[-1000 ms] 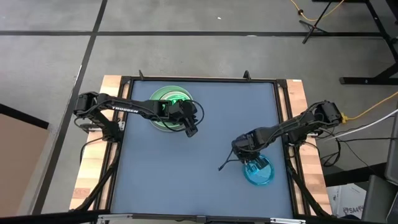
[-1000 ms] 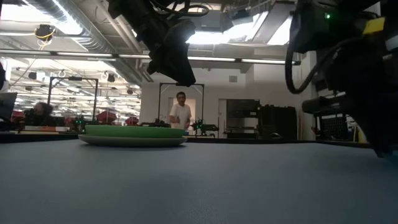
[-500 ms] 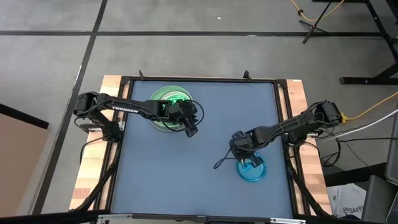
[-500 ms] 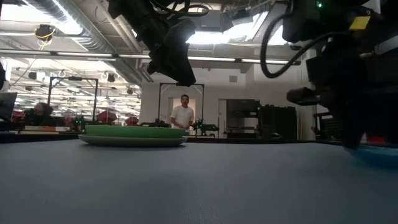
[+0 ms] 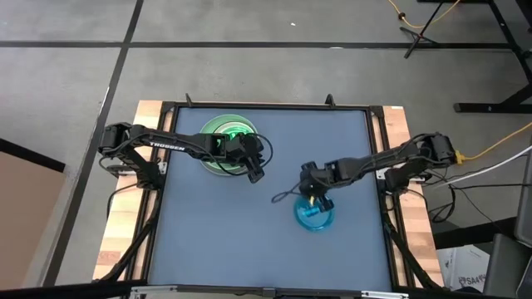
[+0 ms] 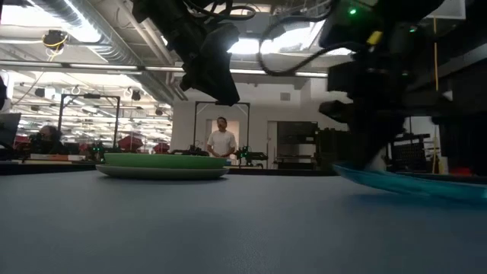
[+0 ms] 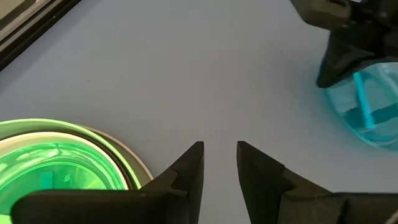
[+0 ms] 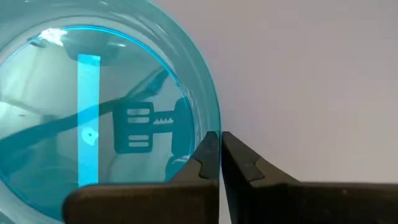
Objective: Stack plastic plates
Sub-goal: Stack the blue plate on top of the light green plate
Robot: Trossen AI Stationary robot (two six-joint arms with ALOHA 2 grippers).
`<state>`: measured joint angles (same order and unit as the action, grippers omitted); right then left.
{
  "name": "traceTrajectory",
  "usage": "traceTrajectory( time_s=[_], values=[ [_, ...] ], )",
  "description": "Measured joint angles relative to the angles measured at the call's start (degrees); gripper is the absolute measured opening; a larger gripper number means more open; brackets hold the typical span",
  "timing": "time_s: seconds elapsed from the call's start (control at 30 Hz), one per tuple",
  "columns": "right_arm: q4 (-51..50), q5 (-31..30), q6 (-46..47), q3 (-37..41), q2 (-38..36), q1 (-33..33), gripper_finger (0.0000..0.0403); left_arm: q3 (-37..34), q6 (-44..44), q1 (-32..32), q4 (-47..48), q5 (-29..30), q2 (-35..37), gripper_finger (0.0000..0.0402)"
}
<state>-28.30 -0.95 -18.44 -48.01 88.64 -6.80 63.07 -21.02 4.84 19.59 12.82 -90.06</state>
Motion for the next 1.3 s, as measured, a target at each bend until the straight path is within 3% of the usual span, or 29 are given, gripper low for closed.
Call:
traceTrajectory(
  time_s=[0.6,0.87,1.07,1.3],
  values=[
    [17.49,-0.15,8.19,-0.07,-0.04,13.7,0.0,0.0,-3.95,0.0,2.74,-0.34,0.02,0.0089],
    [21.1,-0.23,8.7,-0.07,-0.04,15.97,0.0,0.0,-8.57,-0.05,6.86,-0.49,0.02,0.0089],
    [21.44,-5.12,9.42,-0.07,-0.04,15.86,0.0,0.0,-10.43,-0.67,11.04,-0.48,0.02,0.0089],
    [22.12,-6.07,9.4,-0.07,-0.04,15.86,0.0,0.0,-12.49,-2.75,12.9,-0.36,0.02,0.0089]
  ],
)
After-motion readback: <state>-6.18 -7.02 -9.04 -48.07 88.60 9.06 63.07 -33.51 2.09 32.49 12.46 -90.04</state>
